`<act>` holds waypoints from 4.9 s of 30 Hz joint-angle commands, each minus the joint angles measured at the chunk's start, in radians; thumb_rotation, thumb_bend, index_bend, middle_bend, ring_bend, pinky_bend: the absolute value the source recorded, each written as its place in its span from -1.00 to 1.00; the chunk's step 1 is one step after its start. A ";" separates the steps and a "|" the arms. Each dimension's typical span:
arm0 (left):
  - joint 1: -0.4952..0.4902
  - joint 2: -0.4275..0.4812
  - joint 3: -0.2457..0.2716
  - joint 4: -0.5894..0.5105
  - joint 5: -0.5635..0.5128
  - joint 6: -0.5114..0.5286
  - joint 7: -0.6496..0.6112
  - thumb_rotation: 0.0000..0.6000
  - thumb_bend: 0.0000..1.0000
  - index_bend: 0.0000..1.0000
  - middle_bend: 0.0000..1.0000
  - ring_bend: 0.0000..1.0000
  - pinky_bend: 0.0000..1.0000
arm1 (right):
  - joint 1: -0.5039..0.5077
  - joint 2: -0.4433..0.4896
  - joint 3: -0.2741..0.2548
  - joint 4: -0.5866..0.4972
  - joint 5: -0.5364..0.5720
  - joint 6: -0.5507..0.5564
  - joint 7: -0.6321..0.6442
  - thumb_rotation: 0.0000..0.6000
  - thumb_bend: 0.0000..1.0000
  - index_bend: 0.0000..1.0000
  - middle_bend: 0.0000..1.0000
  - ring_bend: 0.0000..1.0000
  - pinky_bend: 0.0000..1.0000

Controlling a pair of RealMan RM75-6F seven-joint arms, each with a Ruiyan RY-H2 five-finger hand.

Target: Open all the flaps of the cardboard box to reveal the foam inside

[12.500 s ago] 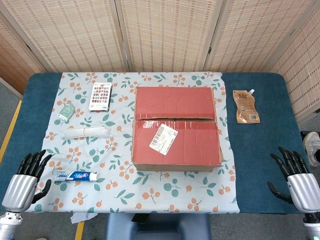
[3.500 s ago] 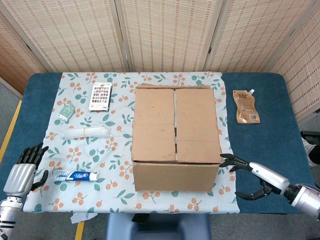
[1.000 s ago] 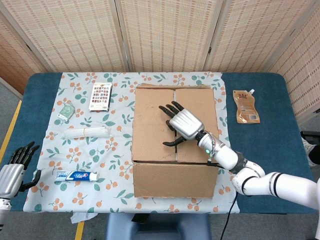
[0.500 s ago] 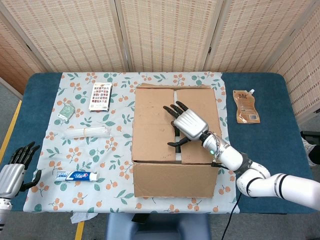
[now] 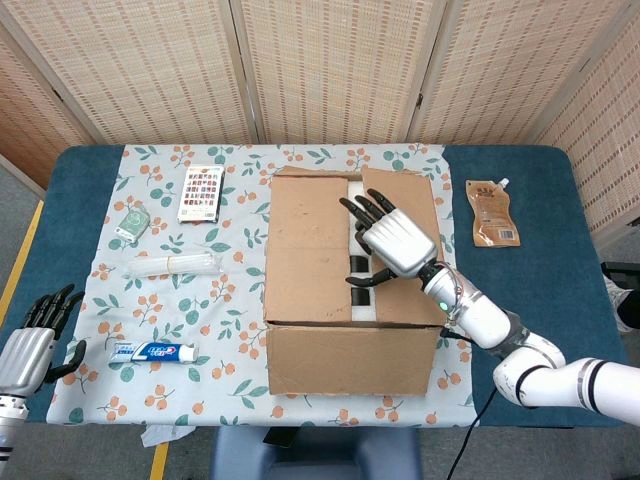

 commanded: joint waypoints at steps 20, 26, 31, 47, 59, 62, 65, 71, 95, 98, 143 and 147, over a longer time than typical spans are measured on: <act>-0.009 -0.036 0.006 -0.016 0.002 -0.012 0.118 1.00 0.11 -1.00 -1.00 -1.00 -1.00 | -0.248 0.251 -0.020 -0.201 -0.126 0.262 0.090 -0.55 -0.46 0.20 -1.00 -1.00 -1.00; -0.016 -0.044 0.008 -0.018 -0.001 -0.027 0.138 1.00 0.11 -1.00 -1.00 -1.00 -1.00 | -0.338 0.308 -0.039 -0.229 -0.177 0.341 0.148 -0.54 -0.47 0.20 -1.00 -1.00 -1.00; -0.025 -0.052 0.009 -0.015 -0.008 -0.049 0.153 1.00 0.11 -1.00 -1.00 -1.00 -1.00 | -0.414 0.328 -0.059 -0.214 -0.217 0.405 0.200 -0.55 -0.47 0.20 -1.00 -1.00 -1.00; -0.045 -0.056 -0.009 -0.007 0.053 0.010 0.129 1.00 0.11 -0.70 -1.00 -1.00 -1.00 | -0.650 0.197 -0.138 -0.004 -0.298 0.604 0.337 0.12 -0.48 -0.34 -1.00 -1.00 -1.00; -0.234 0.141 -0.031 -0.237 0.265 -0.064 0.000 1.00 0.34 -0.55 -1.00 -1.00 -1.00 | -0.844 0.018 -0.169 0.187 -0.298 0.784 0.489 0.43 -0.48 -0.37 -1.00 -1.00 -1.00; -0.300 0.167 -0.052 -0.285 0.281 -0.129 0.015 1.00 0.50 -0.42 -1.00 -1.00 -1.00 | -0.876 0.003 -0.169 0.213 -0.321 0.831 0.526 0.43 -0.48 -0.37 -1.00 -1.00 -1.00; -0.353 0.164 -0.081 -0.334 0.268 -0.195 0.101 1.00 0.63 -0.32 -1.00 -1.00 -1.00 | -0.901 -0.001 -0.167 0.239 -0.340 0.866 0.566 0.43 -0.48 -0.37 -1.00 -1.00 -1.00; -0.488 0.147 -0.144 -0.390 0.185 -0.378 0.159 1.00 0.88 -0.26 -1.00 -1.00 -1.00 | -0.939 0.016 -0.145 0.260 -0.346 0.921 0.656 0.43 -0.48 -0.37 -1.00 -1.00 -1.00; -0.956 -0.204 -0.310 -0.040 -0.128 -0.778 0.242 1.00 1.00 -0.14 -1.00 -1.00 -1.00 | -0.995 0.087 -0.055 0.379 -0.240 0.847 1.068 0.44 -0.48 -0.37 -1.00 -1.00 -1.00; -0.998 -0.242 -0.307 0.013 -0.138 -0.805 0.231 1.00 1.00 -0.12 -1.00 -1.00 -1.00 | -1.003 0.089 -0.046 0.397 -0.228 0.840 1.099 0.44 -0.48 -0.37 -1.00 -1.00 -1.00; -1.178 -0.410 -0.206 0.286 -0.096 -0.824 0.071 1.00 1.00 0.17 -1.00 -1.00 -1.00 | -1.017 0.103 -0.033 0.472 -0.261 0.746 1.260 0.44 -0.48 -0.37 -1.00 -1.00 -1.00; -1.173 -0.402 -0.204 0.273 -0.105 -0.816 0.080 1.00 1.00 0.19 -1.00 -1.00 -1.00 | -1.014 0.105 -0.037 0.471 -0.272 0.743 1.263 0.44 -0.48 -0.37 -1.00 -1.00 -1.00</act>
